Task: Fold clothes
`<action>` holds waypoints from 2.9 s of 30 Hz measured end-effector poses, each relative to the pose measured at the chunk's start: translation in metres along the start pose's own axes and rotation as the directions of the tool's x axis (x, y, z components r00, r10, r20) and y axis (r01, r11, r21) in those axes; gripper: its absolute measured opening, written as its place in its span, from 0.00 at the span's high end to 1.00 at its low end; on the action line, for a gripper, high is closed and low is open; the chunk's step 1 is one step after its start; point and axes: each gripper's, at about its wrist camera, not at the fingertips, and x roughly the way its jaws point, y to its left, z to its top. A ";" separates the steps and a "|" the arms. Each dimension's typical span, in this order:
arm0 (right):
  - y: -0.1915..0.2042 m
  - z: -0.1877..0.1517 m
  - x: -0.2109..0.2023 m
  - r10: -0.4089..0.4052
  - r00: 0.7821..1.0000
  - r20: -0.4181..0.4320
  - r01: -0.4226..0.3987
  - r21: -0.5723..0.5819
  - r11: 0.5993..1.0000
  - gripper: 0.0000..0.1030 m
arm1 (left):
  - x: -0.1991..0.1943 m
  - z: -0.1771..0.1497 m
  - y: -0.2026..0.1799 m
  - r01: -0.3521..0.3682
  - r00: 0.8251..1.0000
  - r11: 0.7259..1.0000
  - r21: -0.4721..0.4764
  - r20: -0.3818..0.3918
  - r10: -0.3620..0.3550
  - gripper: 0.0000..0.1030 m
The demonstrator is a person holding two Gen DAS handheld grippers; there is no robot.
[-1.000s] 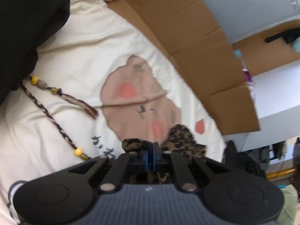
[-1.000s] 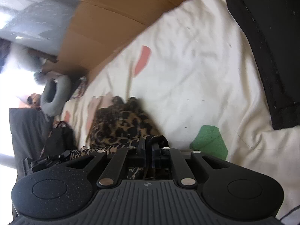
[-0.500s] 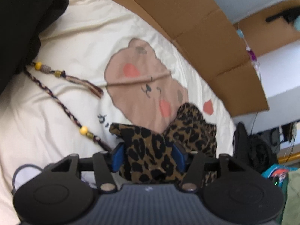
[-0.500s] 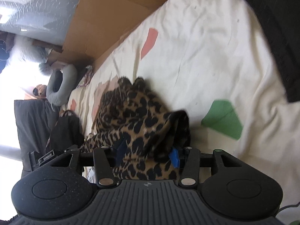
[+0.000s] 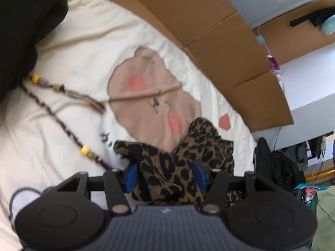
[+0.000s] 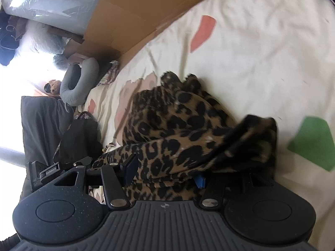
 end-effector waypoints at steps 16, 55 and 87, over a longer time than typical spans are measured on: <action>0.026 0.032 0.010 -0.011 0.999 0.047 0.016 -0.105 0.994 0.42 | -0.021 0.019 -0.016 0.052 0.990 0.998 0.043 0.126 -0.057 0.45; 0.061 0.050 0.037 -0.064 0.996 0.055 0.074 -0.220 0.973 0.43 | -0.009 0.002 -0.010 -0.157 0.985 0.968 0.195 0.097 0.140 0.46; -0.027 0.024 -0.053 -0.311 0.936 0.167 0.327 -0.082 0.941 0.43 | 0.080 0.028 -0.022 -0.243 0.967 0.861 0.447 0.045 0.250 0.53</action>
